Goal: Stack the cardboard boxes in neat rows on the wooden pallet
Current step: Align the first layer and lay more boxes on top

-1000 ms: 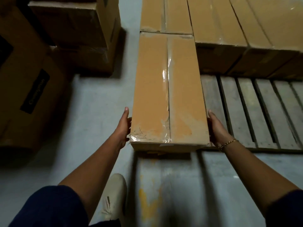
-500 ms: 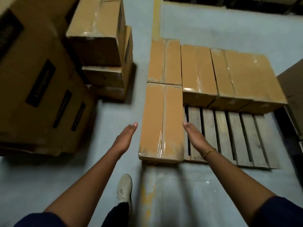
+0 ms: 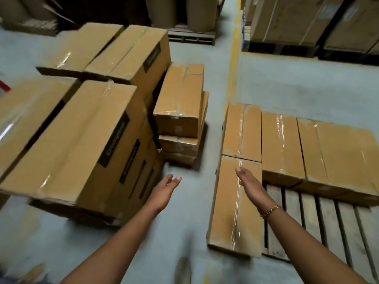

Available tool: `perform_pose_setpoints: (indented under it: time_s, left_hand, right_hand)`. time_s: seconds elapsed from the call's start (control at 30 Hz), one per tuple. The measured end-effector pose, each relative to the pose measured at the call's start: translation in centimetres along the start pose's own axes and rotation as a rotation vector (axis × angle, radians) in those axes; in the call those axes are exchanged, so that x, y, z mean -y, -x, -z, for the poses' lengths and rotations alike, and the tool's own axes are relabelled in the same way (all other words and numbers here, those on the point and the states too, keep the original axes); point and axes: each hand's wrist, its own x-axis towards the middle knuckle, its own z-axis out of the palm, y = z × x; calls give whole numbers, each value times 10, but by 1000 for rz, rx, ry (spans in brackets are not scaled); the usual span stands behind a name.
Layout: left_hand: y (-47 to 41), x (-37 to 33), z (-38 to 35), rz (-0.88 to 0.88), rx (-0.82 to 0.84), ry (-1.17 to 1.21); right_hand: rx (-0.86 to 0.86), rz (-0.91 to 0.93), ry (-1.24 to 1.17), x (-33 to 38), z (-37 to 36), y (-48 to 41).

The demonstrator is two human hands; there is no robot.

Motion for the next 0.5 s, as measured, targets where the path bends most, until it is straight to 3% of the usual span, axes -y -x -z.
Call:
perform_pose_setpoints:
  time_s: [0.5]
  left_hand:
    - [-127, -126, 44, -17, -122, 24]
  right_hand:
    - [84, 48, 55, 127, 1, -141]
